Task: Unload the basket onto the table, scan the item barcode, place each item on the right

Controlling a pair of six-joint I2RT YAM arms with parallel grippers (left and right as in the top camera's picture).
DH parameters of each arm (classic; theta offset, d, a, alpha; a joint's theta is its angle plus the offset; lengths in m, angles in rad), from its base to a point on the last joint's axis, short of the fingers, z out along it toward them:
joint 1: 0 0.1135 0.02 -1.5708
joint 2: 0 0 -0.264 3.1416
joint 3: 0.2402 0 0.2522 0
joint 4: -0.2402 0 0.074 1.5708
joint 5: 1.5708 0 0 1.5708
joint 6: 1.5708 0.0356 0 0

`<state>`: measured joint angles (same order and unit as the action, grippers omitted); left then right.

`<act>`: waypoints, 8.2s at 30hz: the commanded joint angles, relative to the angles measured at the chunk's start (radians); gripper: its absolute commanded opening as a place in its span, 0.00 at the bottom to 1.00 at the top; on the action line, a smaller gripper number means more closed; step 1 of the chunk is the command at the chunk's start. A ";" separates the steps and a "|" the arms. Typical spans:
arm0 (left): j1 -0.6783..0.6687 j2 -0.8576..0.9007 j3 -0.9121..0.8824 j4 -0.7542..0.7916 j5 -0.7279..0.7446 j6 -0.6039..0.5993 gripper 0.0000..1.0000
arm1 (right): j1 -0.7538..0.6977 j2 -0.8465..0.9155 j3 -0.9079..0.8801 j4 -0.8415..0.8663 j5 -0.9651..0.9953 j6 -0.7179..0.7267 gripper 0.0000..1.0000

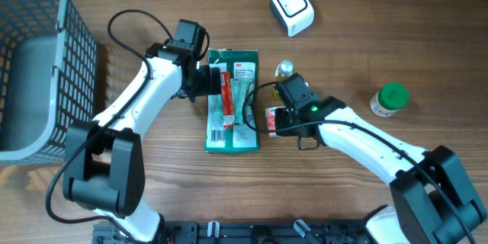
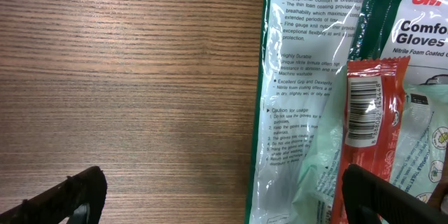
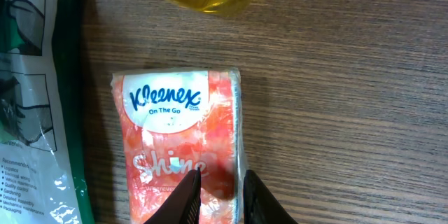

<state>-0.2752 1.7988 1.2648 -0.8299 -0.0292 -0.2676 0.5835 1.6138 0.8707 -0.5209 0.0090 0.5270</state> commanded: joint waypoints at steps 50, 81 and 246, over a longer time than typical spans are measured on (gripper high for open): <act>-0.003 -0.016 -0.005 0.000 -0.006 -0.002 1.00 | -0.156 -0.264 0.002 -0.263 -0.065 -0.104 0.46; -0.003 -0.016 -0.005 0.000 -0.006 -0.002 1.00 | -0.154 -0.039 0.010 -0.144 -0.001 -0.056 0.35; -0.003 -0.016 -0.005 0.000 -0.006 -0.002 1.00 | -0.166 -0.133 -0.360 0.580 -0.555 0.154 0.28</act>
<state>-0.2752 1.7988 1.2648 -0.8299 -0.0292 -0.2676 0.4282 1.4925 0.5144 0.0597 -0.5690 0.6807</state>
